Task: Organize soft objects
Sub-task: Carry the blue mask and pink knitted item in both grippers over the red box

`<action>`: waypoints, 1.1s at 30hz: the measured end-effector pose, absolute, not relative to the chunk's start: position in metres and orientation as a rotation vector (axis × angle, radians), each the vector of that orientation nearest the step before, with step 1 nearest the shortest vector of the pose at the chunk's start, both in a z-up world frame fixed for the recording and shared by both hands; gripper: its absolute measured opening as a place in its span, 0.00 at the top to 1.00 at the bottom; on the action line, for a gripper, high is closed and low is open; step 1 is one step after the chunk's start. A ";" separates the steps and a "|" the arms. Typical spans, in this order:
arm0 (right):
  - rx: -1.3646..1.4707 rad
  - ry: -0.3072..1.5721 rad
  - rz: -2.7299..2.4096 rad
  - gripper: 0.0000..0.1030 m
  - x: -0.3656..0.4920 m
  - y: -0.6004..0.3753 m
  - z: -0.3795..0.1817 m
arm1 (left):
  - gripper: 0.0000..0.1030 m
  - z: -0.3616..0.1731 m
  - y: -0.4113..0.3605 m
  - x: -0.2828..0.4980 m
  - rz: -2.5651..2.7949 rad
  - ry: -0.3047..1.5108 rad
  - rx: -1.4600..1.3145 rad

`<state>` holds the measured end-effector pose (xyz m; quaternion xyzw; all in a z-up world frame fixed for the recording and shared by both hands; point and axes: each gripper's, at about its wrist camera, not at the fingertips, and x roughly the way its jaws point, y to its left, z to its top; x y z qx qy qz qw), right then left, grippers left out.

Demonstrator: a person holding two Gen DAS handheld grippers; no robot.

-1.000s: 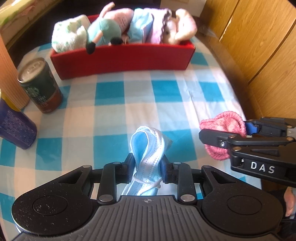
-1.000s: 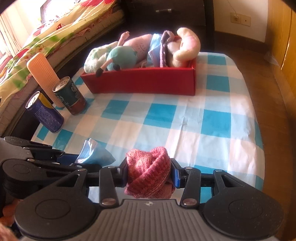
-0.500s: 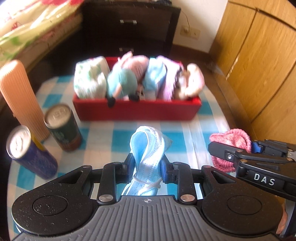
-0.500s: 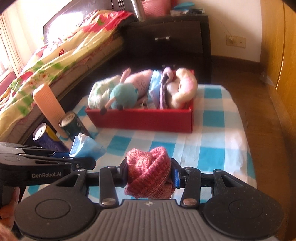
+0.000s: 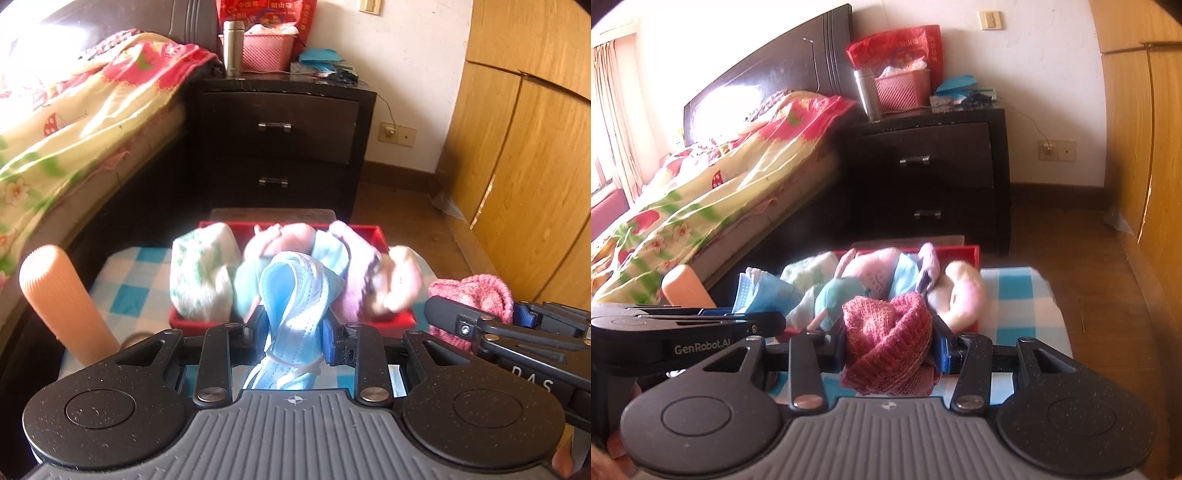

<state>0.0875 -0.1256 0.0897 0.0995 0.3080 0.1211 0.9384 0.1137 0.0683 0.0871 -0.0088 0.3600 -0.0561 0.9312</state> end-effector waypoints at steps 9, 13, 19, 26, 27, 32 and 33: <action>0.197 0.586 0.212 0.79 0.136 -0.123 0.090 | 0.71 0.082 0.065 0.165 -0.049 0.717 0.002; 0.184 0.579 0.199 0.79 0.158 -0.120 0.088 | 0.71 0.077 0.064 0.185 -0.026 0.705 0.014; 0.154 0.565 0.183 0.79 0.186 -0.115 0.079 | 0.70 0.062 0.065 0.208 0.010 0.721 0.036; 0.104 0.559 0.147 0.79 0.208 -0.108 0.058 | 0.69 0.048 0.069 0.231 0.065 0.722 0.049; 0.097 0.559 0.145 0.79 0.211 -0.107 0.056 | 0.69 0.046 0.070 0.233 0.071 0.720 0.050; 0.065 0.551 0.130 0.79 0.223 -0.101 0.045 | 0.68 0.037 0.070 0.242 0.098 0.716 0.086; 0.058 0.551 0.128 0.79 0.225 -0.100 0.043 | 0.68 0.035 0.071 0.244 0.098 0.718 0.083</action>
